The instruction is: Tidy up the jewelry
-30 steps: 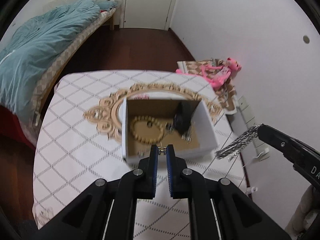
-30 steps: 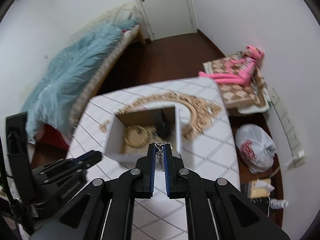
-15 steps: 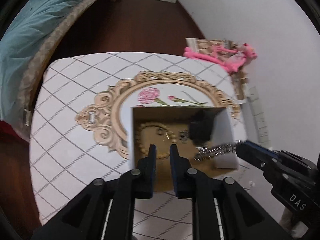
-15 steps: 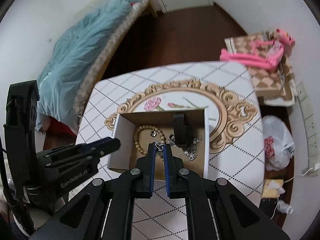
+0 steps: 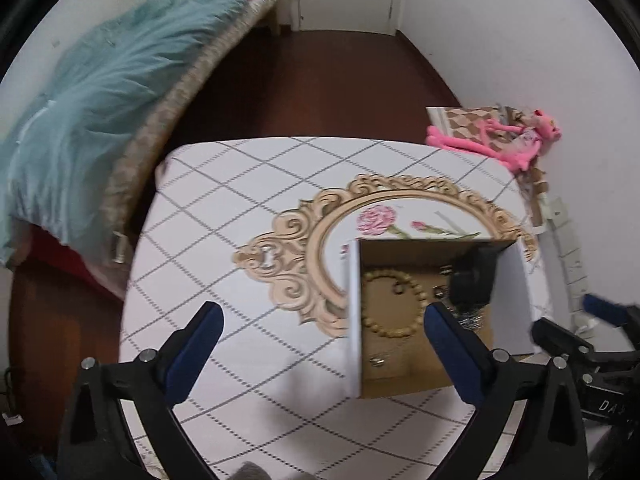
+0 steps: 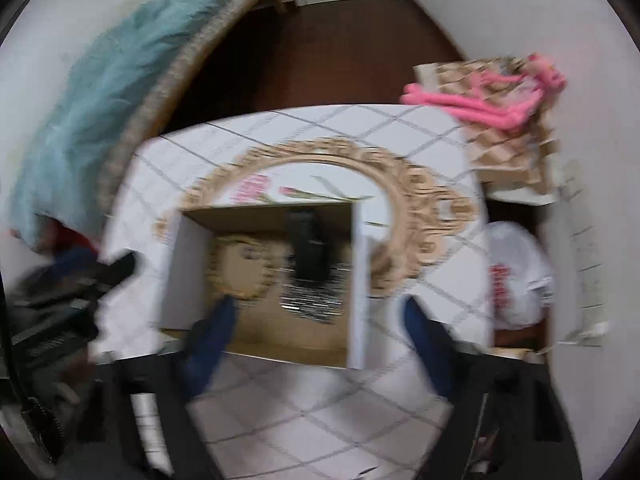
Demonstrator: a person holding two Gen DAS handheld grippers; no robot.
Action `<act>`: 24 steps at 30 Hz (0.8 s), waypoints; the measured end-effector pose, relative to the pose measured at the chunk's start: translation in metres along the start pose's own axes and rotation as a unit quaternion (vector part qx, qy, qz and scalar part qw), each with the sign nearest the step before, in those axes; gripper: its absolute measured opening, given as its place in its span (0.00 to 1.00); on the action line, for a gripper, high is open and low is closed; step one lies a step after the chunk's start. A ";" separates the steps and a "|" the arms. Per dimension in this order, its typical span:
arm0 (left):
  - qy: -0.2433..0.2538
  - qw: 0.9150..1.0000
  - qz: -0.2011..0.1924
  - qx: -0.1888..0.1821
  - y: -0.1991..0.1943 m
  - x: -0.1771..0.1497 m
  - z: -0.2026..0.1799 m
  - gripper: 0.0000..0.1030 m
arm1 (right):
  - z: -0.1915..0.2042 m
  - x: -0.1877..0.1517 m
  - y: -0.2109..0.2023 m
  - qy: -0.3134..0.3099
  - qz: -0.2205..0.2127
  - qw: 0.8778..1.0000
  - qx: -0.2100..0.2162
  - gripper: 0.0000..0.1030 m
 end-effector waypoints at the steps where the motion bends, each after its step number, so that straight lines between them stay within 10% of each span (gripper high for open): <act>1: 0.002 1.000 -0.004 0.009 0.000 -0.004 0.001 0.99 | -0.002 -0.005 0.003 -0.002 -0.001 1.000 -0.022 0.97; 24: -0.023 0.998 -0.056 0.016 -0.087 -0.055 -0.003 0.99 | -0.006 -0.065 -0.087 0.030 -0.083 0.994 -0.060 0.97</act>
Point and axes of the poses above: each gripper's, at about its wrist camera, not at the fingertips, and y roughly the way its jaws point, z to its left, x to its top, the point moved 6 cm from there along y, roughly the way its jaws point, and after that the axes turned 4 degrees about z, right-handed, at the moved point
